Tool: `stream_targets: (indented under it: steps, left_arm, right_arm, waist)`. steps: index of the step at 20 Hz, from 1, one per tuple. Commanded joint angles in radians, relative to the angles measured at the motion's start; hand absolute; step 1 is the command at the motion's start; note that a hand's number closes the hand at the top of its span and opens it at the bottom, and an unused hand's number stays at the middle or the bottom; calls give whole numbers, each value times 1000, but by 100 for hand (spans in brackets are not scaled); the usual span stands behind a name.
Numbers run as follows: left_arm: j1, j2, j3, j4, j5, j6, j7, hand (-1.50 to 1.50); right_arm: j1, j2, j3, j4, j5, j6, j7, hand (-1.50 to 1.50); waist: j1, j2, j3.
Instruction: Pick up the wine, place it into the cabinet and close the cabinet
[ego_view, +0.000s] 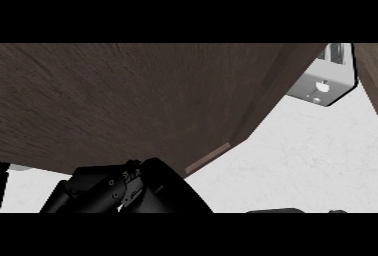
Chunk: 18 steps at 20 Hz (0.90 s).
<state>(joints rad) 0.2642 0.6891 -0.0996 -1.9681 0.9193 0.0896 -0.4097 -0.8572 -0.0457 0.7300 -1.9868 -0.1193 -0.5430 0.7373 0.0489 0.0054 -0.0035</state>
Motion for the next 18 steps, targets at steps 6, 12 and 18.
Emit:
stream_targets:
  steps: [6,12,18]
  left_arm:
    - [-5,-20,23,-17,-6,16,41,-150]
    - [8,-65,30,11,-45,-20,14,-150]
    - [-25,-62,66,46,-47,-26,51,-150]
  right_arm:
    - [-339,45,-180,464,-34,71,-151,150]
    - [-325,45,-241,689,-59,137,-330,150]
    - [-385,15,-395,838,-127,277,-399,150]
  waist:
    - [-13,-2,2]
    - [-24,-1,2]
    - [-28,0,3]
